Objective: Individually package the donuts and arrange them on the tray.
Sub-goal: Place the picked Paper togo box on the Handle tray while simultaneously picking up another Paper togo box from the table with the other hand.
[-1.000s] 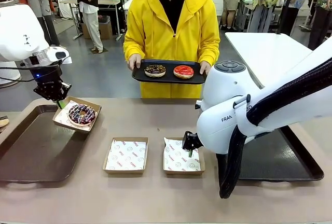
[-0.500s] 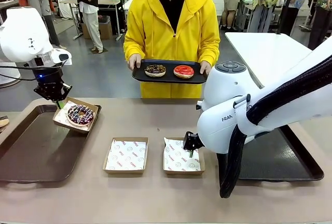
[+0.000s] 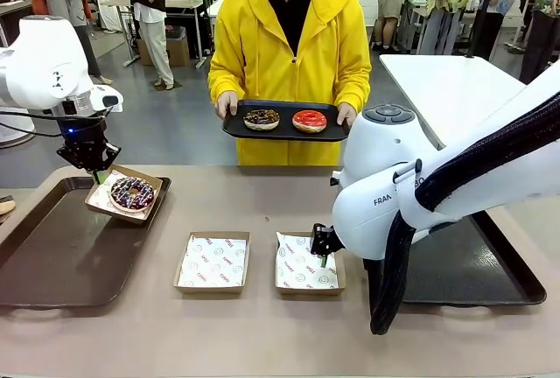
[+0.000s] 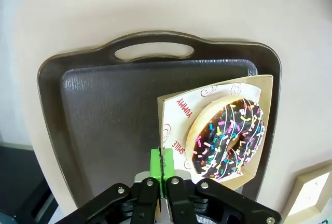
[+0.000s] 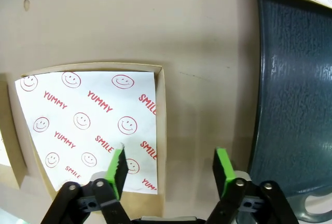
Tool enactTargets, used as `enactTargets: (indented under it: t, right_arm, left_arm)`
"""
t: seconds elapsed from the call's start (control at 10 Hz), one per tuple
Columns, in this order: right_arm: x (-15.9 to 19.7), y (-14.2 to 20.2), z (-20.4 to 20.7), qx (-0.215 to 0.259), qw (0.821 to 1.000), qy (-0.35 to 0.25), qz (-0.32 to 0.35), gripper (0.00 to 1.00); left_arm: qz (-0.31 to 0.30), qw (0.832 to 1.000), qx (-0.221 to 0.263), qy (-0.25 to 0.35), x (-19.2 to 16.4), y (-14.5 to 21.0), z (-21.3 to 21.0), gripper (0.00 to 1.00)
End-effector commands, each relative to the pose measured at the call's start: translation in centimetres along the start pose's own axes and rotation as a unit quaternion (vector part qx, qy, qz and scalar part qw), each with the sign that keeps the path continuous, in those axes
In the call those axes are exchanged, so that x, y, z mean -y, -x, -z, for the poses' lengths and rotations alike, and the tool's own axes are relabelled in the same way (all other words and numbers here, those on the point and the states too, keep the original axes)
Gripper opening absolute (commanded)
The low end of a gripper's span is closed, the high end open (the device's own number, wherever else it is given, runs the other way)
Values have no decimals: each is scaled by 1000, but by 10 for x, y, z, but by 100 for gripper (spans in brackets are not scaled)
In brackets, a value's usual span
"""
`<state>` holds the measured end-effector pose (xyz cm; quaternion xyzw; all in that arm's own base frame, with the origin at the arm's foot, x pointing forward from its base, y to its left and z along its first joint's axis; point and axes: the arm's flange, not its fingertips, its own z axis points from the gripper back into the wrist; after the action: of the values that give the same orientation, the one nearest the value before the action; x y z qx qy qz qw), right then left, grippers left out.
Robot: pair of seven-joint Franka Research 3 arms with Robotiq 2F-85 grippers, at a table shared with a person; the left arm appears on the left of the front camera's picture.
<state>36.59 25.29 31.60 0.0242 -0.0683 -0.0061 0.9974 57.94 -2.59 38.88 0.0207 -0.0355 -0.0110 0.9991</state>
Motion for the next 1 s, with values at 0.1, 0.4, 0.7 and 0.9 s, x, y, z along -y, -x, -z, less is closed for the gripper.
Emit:
enactTargets:
  t: [0.1, 0.4, 0.7, 0.9]
  right_arm:
    - [-7, -4, 5, 15, 1000, 5, -6, 0]
    - [-8, -4, 4, 16, 1000, 6, -4, 5]
    - [-9, -4, 2, 17, 1000, 9, -2, 0]
    - [-8, -5, 1, 22, 1000, 7, 1, 0]
  left_arm:
    - [-1, 1000, 12, -2, -1, -5, 0, 57]
    - [1, 1000, 15, -3, -4, -1, -4, 100]
    - [9, 1000, 17, -2, -4, 3, -7, 98]
    - [16, 1000, 18, 10, -6, 6, -9, 100]
